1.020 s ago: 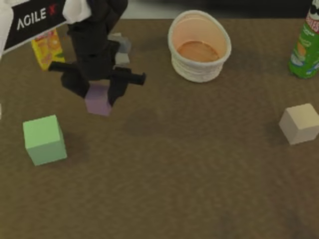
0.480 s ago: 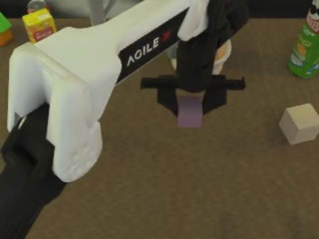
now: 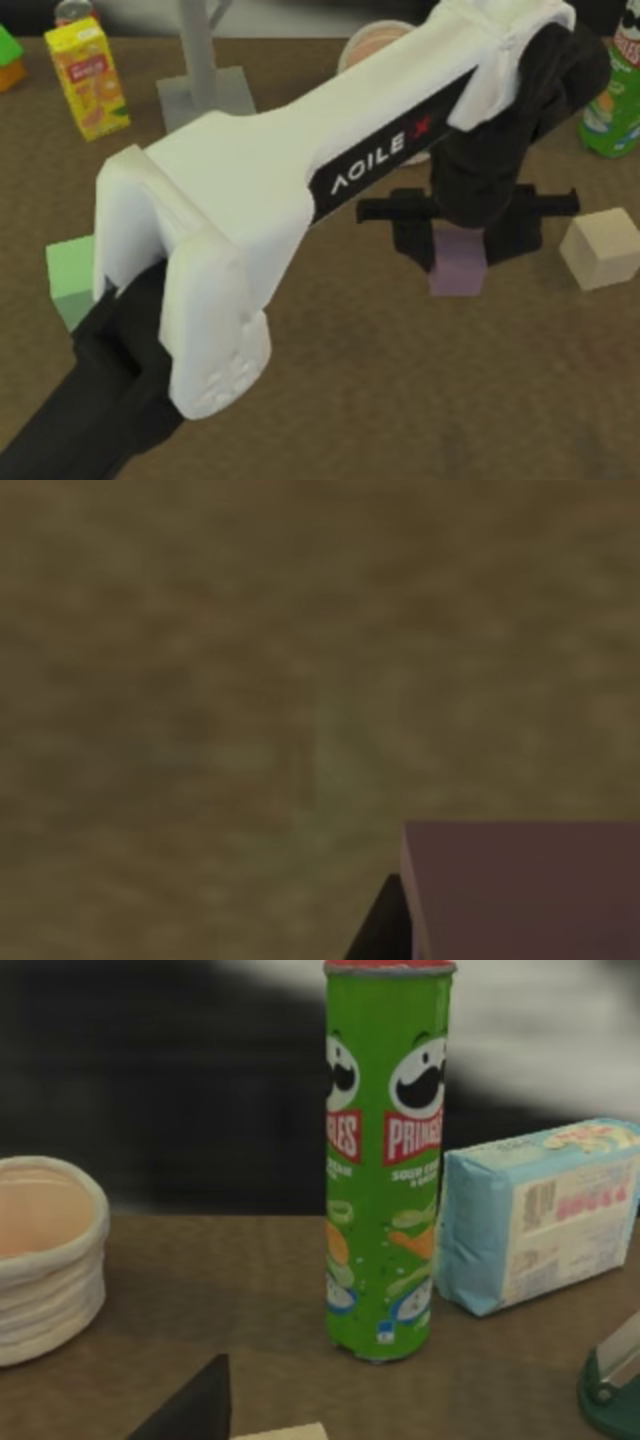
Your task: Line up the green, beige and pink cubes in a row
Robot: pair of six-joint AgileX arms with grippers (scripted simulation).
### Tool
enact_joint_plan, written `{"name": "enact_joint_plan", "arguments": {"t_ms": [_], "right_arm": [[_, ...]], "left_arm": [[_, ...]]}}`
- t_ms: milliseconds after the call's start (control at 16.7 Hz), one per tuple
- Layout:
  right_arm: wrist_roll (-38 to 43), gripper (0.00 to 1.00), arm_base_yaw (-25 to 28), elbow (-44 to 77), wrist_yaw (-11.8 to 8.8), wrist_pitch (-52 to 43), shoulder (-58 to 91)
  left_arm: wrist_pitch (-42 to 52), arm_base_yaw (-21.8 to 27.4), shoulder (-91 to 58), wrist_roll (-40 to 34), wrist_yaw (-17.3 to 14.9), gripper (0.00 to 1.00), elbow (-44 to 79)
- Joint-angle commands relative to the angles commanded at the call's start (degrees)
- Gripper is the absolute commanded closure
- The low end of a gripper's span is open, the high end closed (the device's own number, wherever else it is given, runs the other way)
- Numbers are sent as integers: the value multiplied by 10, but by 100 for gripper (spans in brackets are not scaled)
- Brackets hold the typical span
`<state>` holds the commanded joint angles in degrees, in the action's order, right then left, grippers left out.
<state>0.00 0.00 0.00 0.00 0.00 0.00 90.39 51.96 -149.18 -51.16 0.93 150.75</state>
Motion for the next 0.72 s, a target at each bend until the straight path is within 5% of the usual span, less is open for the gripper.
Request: {"name": "enact_joint_plan", "arguments": {"t_ms": [300,720], "right_arm": [[0,0,0,0,0,0,0],[0,0,0,0,0,0,0]], "left_arm": [[-24,-2,8,2,0,100,-24],[-173,-1,34,0,0,100,-209]]}}
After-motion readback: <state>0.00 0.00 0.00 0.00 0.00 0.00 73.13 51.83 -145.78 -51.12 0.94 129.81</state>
